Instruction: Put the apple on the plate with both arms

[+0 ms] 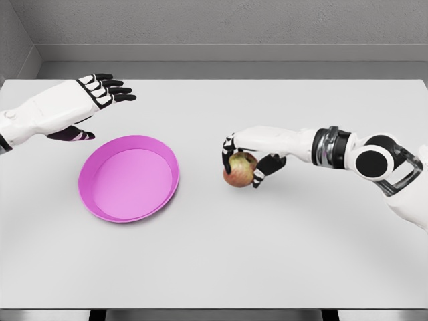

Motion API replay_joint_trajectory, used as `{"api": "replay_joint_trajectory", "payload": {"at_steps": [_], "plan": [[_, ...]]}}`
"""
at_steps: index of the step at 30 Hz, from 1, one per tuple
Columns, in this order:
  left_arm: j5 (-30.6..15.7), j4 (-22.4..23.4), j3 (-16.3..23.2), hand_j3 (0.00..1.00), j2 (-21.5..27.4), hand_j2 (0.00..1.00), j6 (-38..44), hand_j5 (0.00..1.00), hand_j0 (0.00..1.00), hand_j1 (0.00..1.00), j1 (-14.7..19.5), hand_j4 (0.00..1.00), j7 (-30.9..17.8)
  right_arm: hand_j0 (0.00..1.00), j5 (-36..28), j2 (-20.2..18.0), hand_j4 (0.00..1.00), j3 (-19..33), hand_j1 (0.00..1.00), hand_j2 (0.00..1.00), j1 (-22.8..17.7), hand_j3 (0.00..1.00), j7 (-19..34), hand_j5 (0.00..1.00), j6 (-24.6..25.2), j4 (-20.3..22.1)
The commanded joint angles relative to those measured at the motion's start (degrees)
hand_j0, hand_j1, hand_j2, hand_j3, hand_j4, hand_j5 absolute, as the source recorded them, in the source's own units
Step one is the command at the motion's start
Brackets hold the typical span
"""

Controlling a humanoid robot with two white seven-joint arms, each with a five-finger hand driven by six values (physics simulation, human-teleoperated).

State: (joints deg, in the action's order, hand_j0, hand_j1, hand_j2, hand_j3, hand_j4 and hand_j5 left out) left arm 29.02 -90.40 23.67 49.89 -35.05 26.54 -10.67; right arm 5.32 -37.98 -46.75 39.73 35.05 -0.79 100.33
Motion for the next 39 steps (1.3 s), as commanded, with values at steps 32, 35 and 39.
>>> {"api": "replay_joint_trajectory", "payload": {"at_steps": [32,35,39], "plan": [[-1.9,-7.3,21.0,1.00,-6.5,1.00,0.1,1.00,1.00,1.00,15.5,1.00,-14.0,1.00,0.1,-19.4,1.00,30.0,1.00,1.00,-11.5,1.00,0.0,1.00,-4.0,-0.1],[-2.0,-7.2,28.1,1.00,-9.6,1.00,0.1,1.00,1.00,1.00,20.2,1.00,-14.0,1.00,0.1,-19.6,1.00,31.5,1.00,1.00,-13.3,1.00,0.0,1.00,-7.7,-0.4],[-2.5,-6.9,34.9,1.00,-12.2,1.00,0.1,1.00,1.00,1.00,23.9,1.00,-14.0,1.00,0.1,-19.6,1.00,30.4,1.00,1.00,-13.8,1.00,0.0,1.00,-7.8,0.0]]}}
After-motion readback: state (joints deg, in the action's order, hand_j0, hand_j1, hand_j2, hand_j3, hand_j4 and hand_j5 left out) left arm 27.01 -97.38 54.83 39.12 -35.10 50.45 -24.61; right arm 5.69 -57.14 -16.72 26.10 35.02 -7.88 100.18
